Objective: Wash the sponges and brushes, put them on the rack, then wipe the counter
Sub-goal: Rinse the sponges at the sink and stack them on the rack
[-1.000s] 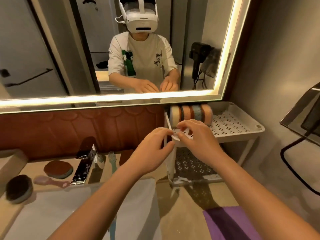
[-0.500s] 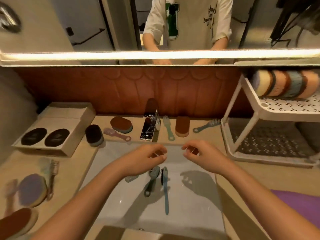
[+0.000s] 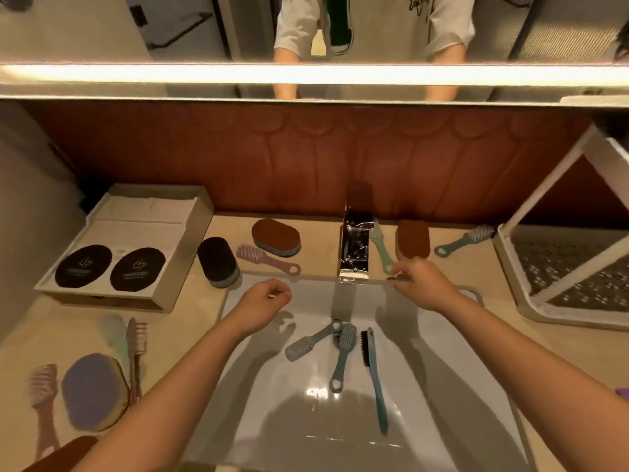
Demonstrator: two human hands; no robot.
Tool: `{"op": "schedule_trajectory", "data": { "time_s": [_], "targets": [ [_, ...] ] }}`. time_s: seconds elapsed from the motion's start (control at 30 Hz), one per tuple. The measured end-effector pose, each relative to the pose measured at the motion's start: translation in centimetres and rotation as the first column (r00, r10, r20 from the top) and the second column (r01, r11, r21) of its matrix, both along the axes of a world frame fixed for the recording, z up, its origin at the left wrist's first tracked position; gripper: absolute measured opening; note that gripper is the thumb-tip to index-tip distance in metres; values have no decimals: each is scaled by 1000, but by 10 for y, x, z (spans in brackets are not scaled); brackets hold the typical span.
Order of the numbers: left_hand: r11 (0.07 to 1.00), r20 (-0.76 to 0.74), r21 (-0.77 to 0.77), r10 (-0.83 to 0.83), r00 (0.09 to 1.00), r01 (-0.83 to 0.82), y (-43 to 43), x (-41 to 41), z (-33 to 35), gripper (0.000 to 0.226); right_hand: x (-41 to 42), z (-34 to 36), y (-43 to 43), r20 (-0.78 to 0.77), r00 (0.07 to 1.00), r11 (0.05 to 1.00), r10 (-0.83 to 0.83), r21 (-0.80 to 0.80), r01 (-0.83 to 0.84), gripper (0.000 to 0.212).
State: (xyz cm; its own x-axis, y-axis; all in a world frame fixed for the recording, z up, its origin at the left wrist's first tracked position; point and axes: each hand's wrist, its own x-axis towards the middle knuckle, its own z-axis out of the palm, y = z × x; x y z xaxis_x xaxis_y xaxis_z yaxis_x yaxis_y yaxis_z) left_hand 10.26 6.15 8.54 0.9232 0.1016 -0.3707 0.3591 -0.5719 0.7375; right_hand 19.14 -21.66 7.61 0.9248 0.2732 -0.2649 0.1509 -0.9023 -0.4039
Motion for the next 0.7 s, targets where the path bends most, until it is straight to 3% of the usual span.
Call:
{"op": "schedule_trajectory", "data": {
  "time_s": [0.13,0.23,0.33,0.4,0.53,0.7],
  "targets": [
    [998,30,65,-4,1000,2,11,36,-16,18,26,-6,8,88,993,983,-79,-159,93,21],
    [975,111,223,-5,994,-20,16,62,-25,29,39,-8,13,144,983,932,-111,-329,154,46],
    [905,173,420,-7,985,-68,21,81,-32,57,54,-13,20,147,979,931,-142,-317,183,55],
    [854,168,516,-27,985,-64,22,88,-34,63,61,-16,24,65,987,929,-148,-333,161,61],
    [812,59,581,-113,992,58,24,109,-37,63,71,-28,20,-81,984,900,-157,-422,108,59],
    [839,-174,511,-111,978,186,22,135,-36,64,75,-36,15,-65,989,888,-130,-452,87,52]
  ]
}}
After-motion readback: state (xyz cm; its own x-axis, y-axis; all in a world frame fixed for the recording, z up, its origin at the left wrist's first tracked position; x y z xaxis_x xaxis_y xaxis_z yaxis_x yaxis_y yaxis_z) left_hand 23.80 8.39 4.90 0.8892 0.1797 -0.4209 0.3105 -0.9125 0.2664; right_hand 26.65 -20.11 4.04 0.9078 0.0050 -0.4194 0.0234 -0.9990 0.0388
